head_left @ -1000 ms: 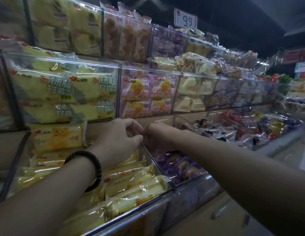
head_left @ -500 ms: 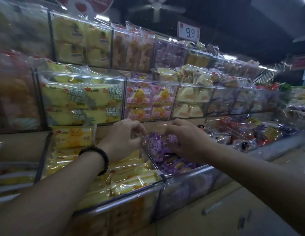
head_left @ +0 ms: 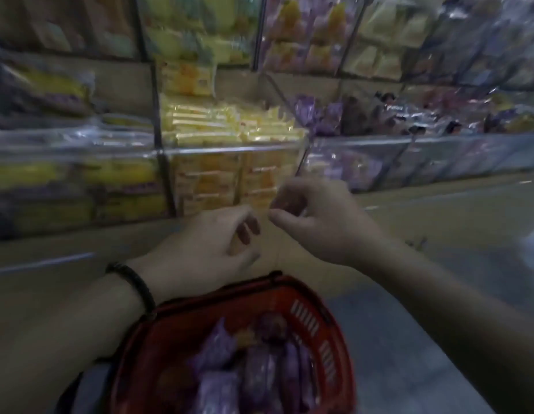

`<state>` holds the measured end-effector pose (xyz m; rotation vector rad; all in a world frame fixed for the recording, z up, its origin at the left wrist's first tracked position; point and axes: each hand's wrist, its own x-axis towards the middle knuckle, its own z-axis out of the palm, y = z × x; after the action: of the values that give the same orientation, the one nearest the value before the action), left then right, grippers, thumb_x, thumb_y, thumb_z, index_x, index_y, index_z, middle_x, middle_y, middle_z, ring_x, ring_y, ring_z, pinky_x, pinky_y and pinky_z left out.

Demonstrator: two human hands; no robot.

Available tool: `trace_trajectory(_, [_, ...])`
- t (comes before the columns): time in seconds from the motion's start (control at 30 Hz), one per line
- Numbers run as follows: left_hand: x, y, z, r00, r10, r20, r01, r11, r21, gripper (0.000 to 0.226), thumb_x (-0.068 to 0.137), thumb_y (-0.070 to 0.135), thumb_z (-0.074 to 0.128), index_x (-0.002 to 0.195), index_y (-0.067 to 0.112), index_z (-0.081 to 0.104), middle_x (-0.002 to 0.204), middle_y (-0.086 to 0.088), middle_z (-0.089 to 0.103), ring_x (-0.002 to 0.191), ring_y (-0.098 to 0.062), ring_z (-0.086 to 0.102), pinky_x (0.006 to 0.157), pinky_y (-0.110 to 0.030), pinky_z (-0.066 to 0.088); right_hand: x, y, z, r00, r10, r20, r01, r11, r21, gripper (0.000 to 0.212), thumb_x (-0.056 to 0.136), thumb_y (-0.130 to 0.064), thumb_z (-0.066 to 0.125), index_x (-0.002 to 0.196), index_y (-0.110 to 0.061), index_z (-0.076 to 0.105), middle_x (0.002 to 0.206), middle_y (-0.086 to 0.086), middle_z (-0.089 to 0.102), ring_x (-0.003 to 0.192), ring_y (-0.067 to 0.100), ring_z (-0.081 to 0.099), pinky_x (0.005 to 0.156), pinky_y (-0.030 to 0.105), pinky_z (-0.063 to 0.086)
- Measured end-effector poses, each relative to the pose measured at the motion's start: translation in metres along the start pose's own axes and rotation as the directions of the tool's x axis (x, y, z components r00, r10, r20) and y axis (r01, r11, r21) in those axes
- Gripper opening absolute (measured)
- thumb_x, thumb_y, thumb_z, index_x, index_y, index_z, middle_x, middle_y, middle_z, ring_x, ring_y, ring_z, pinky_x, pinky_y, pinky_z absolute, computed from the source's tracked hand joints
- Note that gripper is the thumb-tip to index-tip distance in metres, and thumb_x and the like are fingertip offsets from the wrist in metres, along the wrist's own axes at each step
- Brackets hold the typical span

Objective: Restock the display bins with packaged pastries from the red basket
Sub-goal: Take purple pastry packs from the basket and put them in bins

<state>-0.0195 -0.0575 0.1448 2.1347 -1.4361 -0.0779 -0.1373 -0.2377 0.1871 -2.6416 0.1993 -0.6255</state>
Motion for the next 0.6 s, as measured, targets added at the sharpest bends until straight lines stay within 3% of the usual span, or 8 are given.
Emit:
trace_trajectory(0.13, [-0.064,-0.047,0.048,0.969,-0.185,0.167,0.187,0.982,0.0,0.009,0.094,0.039,0.073,0.097,0.036,0.065,0.093,0.019,0.07,0.084,0.005,0.063,0.071,-0.022,0.049,-0.038,0.013,0.073,0.923,0.216,0.319,-0.225,0.974,-0.009,0.019,0.09,-0.044,0.073,0.092,-0.026,0.079,0.072,-0.014,0.068,0.074,0.004,0.064,0.06,0.018,0.043])
trace_trajectory(0.3, [-0.113,-0.094,0.094,0.905,-0.35,0.242,0.355,0.935,0.027,0.017,0.094,0.041,0.071,0.11,0.037,0.064,0.1,0.02,0.071,0.085,0.003,0.063,0.078,-0.028,0.053,-0.095,0.038,0.181,0.728,0.436,0.529,-0.425,0.893,-0.149,0.025,0.085,-0.045,0.076,0.092,-0.02,0.075,0.095,0.001,0.078,0.093,0.019,0.071,0.073,0.026,0.049])
trace_trajectory(0.43, [-0.118,-0.117,0.115,0.809,-0.397,0.432,0.344,0.918,0.199,0.04,0.095,0.041,0.068,0.131,0.029,0.057,0.112,0.007,0.072,0.106,-0.017,0.068,0.092,-0.034,0.055,-0.142,0.038,0.263,0.553,0.508,0.66,-0.513,0.832,-0.211,0.059,0.075,-0.057,0.078,0.117,-0.016,0.071,0.116,0.013,0.074,0.113,0.031,0.069,0.086,0.032,0.055])
trace_trajectory(0.53, [-0.119,-0.121,0.122,0.761,-0.408,0.505,0.336,0.913,0.232,0.042,0.097,0.042,0.065,0.136,0.027,0.057,0.118,0.001,0.071,0.114,-0.023,0.066,0.096,-0.036,0.054,-0.164,0.026,0.305,0.437,0.562,0.703,-0.569,0.777,-0.268,0.085,0.071,-0.069,0.074,0.135,-0.015,0.063,0.136,0.018,0.066,0.127,0.037,0.063,0.101,0.04,0.054])
trace_trajectory(0.6, [-0.121,-0.123,0.127,0.758,-0.408,0.509,0.303,0.911,0.278,0.047,0.099,0.042,0.063,0.141,0.026,0.053,0.126,-0.005,0.066,0.119,-0.028,0.061,0.098,-0.037,0.051,-0.172,0.018,0.331,0.42,0.565,0.71,-0.534,0.787,-0.31,0.107,0.059,-0.086,0.063,0.138,-0.014,0.062,0.139,0.02,0.064,0.127,0.038,0.062,0.104,0.044,0.053])
